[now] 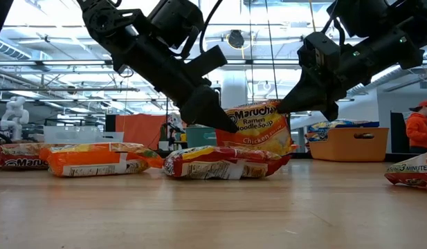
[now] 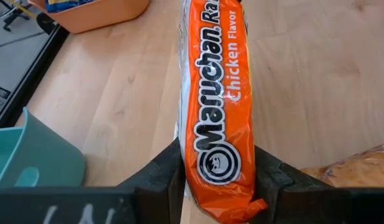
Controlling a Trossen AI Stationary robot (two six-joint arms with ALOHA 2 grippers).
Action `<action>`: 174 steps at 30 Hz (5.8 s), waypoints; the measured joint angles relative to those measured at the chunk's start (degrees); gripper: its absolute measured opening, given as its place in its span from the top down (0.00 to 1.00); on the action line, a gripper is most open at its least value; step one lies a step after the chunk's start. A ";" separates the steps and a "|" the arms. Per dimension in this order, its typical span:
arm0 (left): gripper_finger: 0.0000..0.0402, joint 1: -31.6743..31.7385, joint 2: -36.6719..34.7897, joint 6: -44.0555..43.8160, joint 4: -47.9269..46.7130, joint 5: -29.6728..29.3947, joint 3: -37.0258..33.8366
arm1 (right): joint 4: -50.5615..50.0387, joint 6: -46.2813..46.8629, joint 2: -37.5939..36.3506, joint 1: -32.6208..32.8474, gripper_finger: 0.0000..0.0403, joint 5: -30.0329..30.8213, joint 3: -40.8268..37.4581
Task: Sort Maruchan noodles
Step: Put the top orange noodle pack into the blue bin, then put the orange noodle pack into the blue bin
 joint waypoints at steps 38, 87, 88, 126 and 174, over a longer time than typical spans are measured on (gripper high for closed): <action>0.70 21.24 -21.42 10.22 -9.97 13.65 -0.02 | -5.92 -41.18 -39.01 -0.13 0.60 -4.85 -0.02; 0.70 41.32 -21.35 6.32 -9.28 32.07 12.89 | -1.81 -61.51 -48.50 -0.17 0.60 9.17 -0.02; 0.70 41.62 -21.35 6.31 -9.29 32.06 12.97 | -1.88 -61.34 -48.50 -0.16 0.60 9.02 0.05; 0.70 48.04 -2.86 19.21 -11.75 42.72 12.98 | -9.49 -55.59 -48.46 -0.17 0.60 -2.54 3.34; 0.50 46.77 -2.23 4.82 -18.09 36.36 12.92 | -10.74 -54.26 -48.34 -0.17 0.60 0.69 3.34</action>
